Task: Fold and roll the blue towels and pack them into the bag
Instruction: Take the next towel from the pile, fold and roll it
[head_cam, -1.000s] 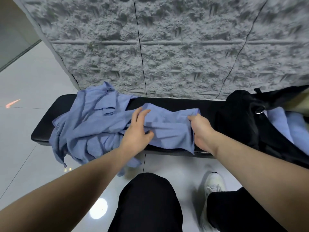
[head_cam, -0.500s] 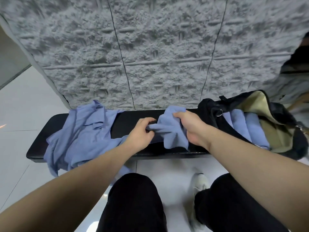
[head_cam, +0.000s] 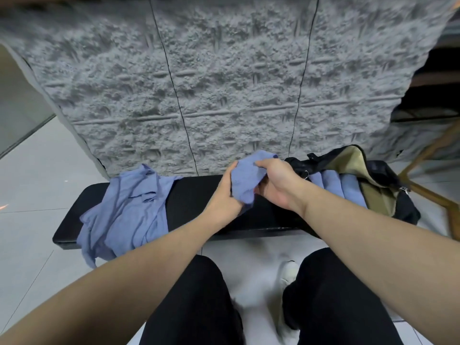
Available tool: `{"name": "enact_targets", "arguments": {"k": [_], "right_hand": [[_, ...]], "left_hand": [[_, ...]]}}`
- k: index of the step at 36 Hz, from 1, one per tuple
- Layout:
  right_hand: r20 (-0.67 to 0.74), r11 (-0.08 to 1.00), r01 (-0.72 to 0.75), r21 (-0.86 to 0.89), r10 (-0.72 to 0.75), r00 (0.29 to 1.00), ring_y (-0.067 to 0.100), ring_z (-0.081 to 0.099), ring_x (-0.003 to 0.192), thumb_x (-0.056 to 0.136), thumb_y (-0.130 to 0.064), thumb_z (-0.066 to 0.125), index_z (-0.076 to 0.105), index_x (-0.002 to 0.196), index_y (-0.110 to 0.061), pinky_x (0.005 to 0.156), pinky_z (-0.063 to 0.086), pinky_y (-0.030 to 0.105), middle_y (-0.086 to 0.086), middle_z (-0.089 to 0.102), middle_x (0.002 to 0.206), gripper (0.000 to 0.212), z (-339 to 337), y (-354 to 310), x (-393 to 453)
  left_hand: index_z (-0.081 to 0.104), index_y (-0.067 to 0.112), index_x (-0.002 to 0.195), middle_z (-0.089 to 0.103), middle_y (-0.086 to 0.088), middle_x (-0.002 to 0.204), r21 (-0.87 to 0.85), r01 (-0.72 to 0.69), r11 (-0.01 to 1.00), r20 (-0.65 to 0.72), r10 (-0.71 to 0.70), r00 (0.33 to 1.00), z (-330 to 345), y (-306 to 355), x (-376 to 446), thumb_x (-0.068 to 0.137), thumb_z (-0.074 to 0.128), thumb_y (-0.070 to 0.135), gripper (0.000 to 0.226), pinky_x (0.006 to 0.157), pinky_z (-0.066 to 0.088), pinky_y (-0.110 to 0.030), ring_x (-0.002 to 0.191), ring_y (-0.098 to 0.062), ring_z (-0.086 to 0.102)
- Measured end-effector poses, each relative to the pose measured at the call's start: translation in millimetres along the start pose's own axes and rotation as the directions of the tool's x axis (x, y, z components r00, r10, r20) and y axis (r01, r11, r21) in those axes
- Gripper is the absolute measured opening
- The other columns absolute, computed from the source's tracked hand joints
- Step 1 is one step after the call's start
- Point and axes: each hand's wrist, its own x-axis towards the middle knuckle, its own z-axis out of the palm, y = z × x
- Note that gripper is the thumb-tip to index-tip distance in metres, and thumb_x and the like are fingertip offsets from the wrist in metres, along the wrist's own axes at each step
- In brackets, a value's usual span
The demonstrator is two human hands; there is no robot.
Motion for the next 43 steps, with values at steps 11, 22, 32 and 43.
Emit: {"name": "enact_targets", "arguments": {"k": [11,22,32,43], "right_hand": [[0.03,0.901,0.103,-0.423,-0.099,0.995,0.018,0.057,0.115,0.099,-0.036,0.047,0.051,0.132,-0.025,0.092,0.051,0.04,0.0,0.057,0.132,0.035,-10,-5,-9],[0.309,0.916,0.162,-0.367,-0.044,0.95,0.016,0.06,0.108,0.073,-0.03,0.066,0.041,0.136,-0.033,0.097,0.045,0.034,-0.001,0.064,0.117,0.067,-26,11,-8],[0.309,0.75,0.155,-0.643,0.069,0.948,0.016,0.069,0.097,0.097,-0.037,0.058,0.069,0.105,-0.017,0.081,0.052,0.026,0.001,0.074,0.106,0.024,-27,13,-18],[0.094,0.801,0.183,-0.57,-0.158,0.983,0.018,0.066,0.105,0.101,-0.038,0.048,0.062,0.117,-0.027,0.091,0.053,0.039,-0.001,0.07,0.116,0.025,-40,-7,5]], "left_hand": [[0.062,0.011,0.109,0.064,-0.011,0.088,-0.55,0.338,0.763,-0.166,-0.497,0.852,-26,61,9,0.104,0.041,0.027,0.026,0.076,0.054,-0.035,0.077,-0.018,0.062],[0.063,0.006,0.124,0.069,-0.013,0.118,-0.609,0.386,0.693,0.06,-0.444,0.894,-42,84,2,0.104,0.044,0.035,0.04,0.092,0.053,-0.035,0.11,-0.027,0.065],[0.062,0.012,0.116,0.071,-0.012,0.105,-0.322,0.481,0.815,-0.069,-0.527,0.847,-49,75,12,0.097,0.057,0.035,0.03,0.082,0.058,-0.04,0.092,-0.026,0.07],[0.065,0.025,0.118,0.074,0.001,0.108,0.056,0.352,0.934,0.202,-0.356,0.912,-86,75,16,0.067,0.089,0.033,0.057,0.091,0.055,-0.046,0.098,-0.023,0.071]]}}
